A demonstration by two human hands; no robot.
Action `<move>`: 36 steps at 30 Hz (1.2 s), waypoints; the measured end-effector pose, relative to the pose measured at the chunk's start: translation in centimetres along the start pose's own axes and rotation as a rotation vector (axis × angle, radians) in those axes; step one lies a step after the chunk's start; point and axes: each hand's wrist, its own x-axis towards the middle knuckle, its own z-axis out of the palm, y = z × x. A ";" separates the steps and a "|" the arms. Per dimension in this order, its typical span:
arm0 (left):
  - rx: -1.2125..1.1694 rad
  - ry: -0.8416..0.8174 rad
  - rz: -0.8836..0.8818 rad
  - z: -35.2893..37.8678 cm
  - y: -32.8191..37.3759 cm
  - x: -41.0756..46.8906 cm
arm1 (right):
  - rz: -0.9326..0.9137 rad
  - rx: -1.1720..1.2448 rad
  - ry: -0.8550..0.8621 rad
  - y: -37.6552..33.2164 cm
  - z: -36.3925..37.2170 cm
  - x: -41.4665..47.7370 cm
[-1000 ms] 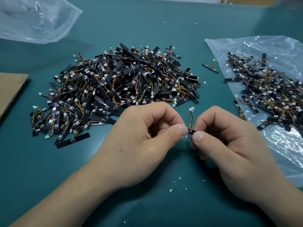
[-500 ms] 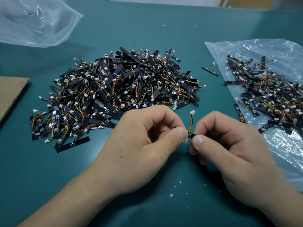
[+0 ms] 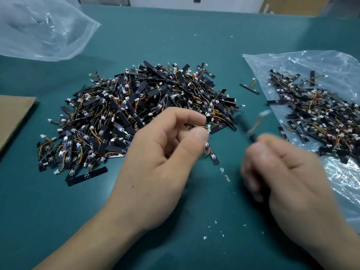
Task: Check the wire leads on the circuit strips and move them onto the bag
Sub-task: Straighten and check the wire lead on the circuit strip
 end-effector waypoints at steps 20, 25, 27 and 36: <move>0.285 0.078 0.004 0.1 -0.2 0.0 | 0.025 -0.707 -0.017 -0.5 1.4 -0.5; 0.433 0.032 0.009 0.1 0.0 -0.2 | 0.020 -0.725 -0.002 -0.5 1.2 -0.4; 0.483 0.010 0.012 0.0 -0.2 -0.2 | 0.022 -0.757 -0.003 -0.5 1.2 -0.3; 0.515 -0.089 0.066 0.1 0.2 -0.3 | 0.040 -0.607 0.013 -0.7 1.0 -0.2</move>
